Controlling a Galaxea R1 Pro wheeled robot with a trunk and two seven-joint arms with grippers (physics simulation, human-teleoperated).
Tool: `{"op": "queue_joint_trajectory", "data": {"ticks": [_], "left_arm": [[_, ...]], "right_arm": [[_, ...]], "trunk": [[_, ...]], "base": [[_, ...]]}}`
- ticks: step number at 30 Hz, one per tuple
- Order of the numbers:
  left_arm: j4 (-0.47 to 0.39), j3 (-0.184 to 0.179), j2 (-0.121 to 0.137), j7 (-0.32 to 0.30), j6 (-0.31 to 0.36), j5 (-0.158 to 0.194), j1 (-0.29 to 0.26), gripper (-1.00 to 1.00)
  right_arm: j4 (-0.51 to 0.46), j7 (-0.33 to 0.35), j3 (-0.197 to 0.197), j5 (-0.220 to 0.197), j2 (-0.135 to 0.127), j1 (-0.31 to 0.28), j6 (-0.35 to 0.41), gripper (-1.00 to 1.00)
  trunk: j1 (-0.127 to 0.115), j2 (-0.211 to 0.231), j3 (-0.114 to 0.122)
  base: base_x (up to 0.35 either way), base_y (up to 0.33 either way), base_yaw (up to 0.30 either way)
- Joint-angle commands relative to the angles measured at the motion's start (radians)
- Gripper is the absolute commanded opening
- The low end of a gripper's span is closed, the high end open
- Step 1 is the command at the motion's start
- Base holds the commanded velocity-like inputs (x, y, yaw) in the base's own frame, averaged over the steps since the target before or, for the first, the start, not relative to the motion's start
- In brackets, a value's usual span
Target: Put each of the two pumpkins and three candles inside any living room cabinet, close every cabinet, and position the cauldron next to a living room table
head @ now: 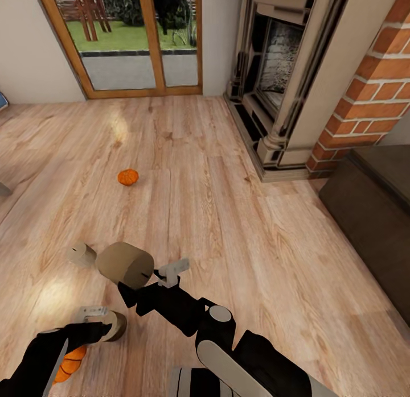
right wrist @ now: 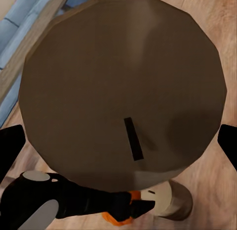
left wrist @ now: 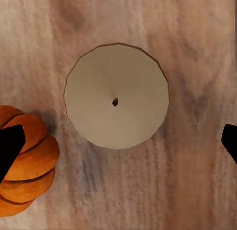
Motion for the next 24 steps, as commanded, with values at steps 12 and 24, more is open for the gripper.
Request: {"op": "queue_joint_trajectory", "data": {"ticks": [12, 24], "left_arm": [[-0.001, 0.002, -0.013, -0.009, -0.016, -0.016, -0.003, 1.00], [-0.001, 0.002, -0.012, -0.009, -0.016, -0.016, -0.003, 1.00]], "right_arm": [[0.003, -0.008, 0.003, 0.028, 0.010, -0.001, 0.004, -1.00], [0.003, -0.010, 0.003, 0.043, 0.014, -0.001, 0.005, -1.00]], "trunk": [[0.001, -0.001, -0.012], [0.001, -0.001, -0.012]], "base": [[0.032, 0.010, 0.000], [0.069, 0.050, 0.000]]}}
